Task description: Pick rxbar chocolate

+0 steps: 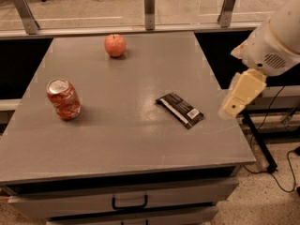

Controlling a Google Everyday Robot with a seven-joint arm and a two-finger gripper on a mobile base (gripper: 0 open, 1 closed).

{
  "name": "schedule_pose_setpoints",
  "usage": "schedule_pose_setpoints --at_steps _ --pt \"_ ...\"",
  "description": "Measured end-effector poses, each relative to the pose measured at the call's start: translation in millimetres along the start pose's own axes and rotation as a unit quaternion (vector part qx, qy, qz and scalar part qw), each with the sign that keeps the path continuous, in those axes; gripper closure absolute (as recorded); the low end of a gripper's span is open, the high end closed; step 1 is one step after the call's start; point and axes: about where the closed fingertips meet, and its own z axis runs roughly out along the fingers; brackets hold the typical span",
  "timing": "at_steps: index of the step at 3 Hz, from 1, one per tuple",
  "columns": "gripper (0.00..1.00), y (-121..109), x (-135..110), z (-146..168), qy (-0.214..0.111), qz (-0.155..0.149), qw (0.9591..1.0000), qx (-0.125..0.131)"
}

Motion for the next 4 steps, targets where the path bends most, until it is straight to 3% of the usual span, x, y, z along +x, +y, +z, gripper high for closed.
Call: schedule_pose_setpoints --at_steps 1,2,3,4 --pt "0.00 -7.5 -4.4 25.5 -0.001 0.070 0.9974 0.016" --pt "0.00 -7.9 -5.5 27.3 -0.003 0.115 0.9932 0.018" --pt "0.00 -6.0 -16.3 32.1 0.016 0.125 0.9919 0.015" --pt "0.00 6.1 -36.7 52.6 0.053 0.153 0.9868 0.007"
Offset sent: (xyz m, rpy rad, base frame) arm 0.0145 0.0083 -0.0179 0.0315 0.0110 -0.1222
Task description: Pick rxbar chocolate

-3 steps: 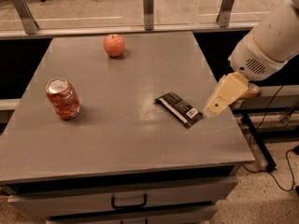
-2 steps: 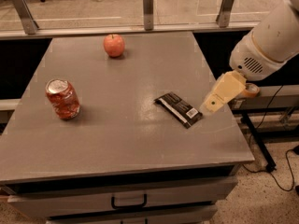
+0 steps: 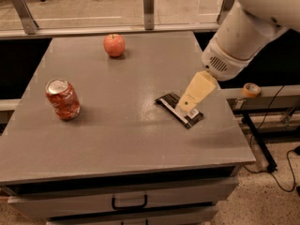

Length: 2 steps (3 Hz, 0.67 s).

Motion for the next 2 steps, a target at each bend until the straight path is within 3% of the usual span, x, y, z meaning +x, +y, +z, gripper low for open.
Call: schedule_pose_setpoints --at_steps 1,2 --pt "0.00 12.1 -7.2 17.9 0.030 0.045 0.9984 0.014" --pt "0.00 21.1 -3.8 38.3 0.032 0.095 0.9949 0.015"
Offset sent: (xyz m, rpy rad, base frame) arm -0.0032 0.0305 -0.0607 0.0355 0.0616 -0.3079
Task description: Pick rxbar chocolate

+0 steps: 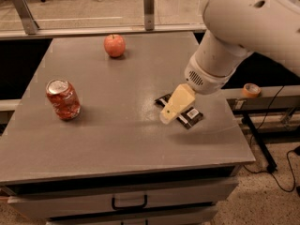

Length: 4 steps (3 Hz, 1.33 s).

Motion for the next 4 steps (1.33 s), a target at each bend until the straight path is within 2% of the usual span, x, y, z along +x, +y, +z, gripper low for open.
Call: schedule_pose_setpoints --at_steps 1,2,3,4 --pt "0.18 5.8 -2.0 16.5 -0.007 0.012 0.9999 -0.003" --pt "0.32 10.4 -5.0 32.2 -0.011 0.010 0.9999 -0.005" --pt "0.30 11.2 -1.5 46.6 -0.007 0.009 0.9999 -0.009" --pt "0.47 11.0 -2.5 43.2 -0.007 0.009 0.9999 -0.009"
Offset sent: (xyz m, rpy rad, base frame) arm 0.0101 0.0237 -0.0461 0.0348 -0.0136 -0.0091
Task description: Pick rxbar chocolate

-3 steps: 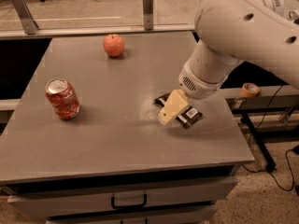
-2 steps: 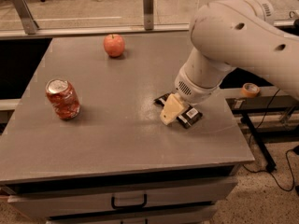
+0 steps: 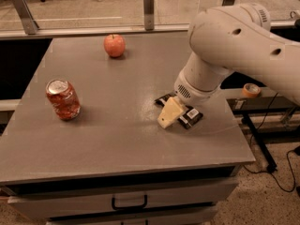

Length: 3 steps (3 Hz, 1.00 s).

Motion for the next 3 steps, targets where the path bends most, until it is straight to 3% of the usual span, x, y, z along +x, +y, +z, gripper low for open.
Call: schedule_pose_setpoints --at_steps 2,3 --pt "0.95 -0.4 -2.9 -9.3 0.000 0.000 1.0000 0.000" --pt "1.00 0.7 -20.6 -29.7 -0.043 -0.040 0.9982 0.007"
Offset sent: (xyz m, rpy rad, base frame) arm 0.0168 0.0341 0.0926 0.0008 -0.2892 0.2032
